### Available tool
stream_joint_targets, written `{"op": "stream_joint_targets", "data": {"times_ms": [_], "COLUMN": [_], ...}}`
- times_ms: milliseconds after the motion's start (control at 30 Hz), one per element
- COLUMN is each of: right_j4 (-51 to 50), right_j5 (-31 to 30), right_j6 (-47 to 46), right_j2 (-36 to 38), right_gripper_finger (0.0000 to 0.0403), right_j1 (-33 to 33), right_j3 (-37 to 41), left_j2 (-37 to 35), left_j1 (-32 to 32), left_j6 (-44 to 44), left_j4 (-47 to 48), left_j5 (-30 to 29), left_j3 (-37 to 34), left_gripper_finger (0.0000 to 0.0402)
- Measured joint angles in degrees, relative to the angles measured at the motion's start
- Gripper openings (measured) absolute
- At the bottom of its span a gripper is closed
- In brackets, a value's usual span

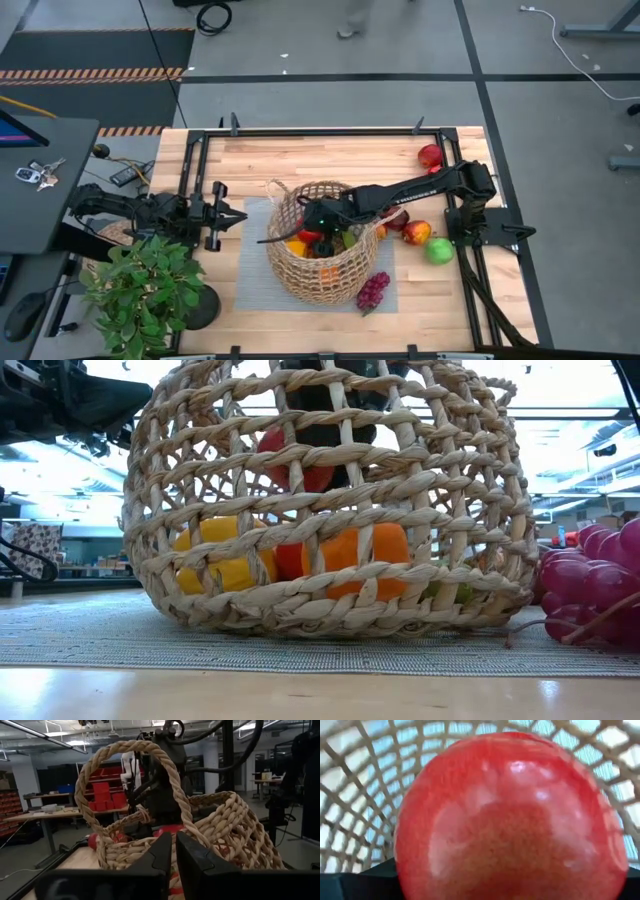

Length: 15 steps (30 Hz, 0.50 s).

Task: Build produce basket
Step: Put the bottom red apple into the brown basket

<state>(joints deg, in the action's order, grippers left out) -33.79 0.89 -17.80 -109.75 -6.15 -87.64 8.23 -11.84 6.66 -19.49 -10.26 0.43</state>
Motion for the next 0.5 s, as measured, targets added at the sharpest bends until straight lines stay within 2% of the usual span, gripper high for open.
{"op": "stream_joint_targets", "data": {"times_ms": [167, 500], "right_j4": [-0.61, -0.89], "right_j5": [-2.79, -2.81], "right_j6": [0.0, -0.24], "right_j2": [0.0, 0.29], "right_gripper_finger": [0.0342, 0.0392], "right_j1": [-0.04, -0.02], "right_j3": [0.0, -0.54], "left_j2": [0.02, 0.02], "left_j1": [-0.01, -0.01], "left_j6": [0.0, 0.0], "left_j4": [0.07, 0.05], "left_j5": [0.0, 0.0], "left_j3": [-0.01, -0.01], "left_gripper_finger": [0.0027, 0.0033]}}
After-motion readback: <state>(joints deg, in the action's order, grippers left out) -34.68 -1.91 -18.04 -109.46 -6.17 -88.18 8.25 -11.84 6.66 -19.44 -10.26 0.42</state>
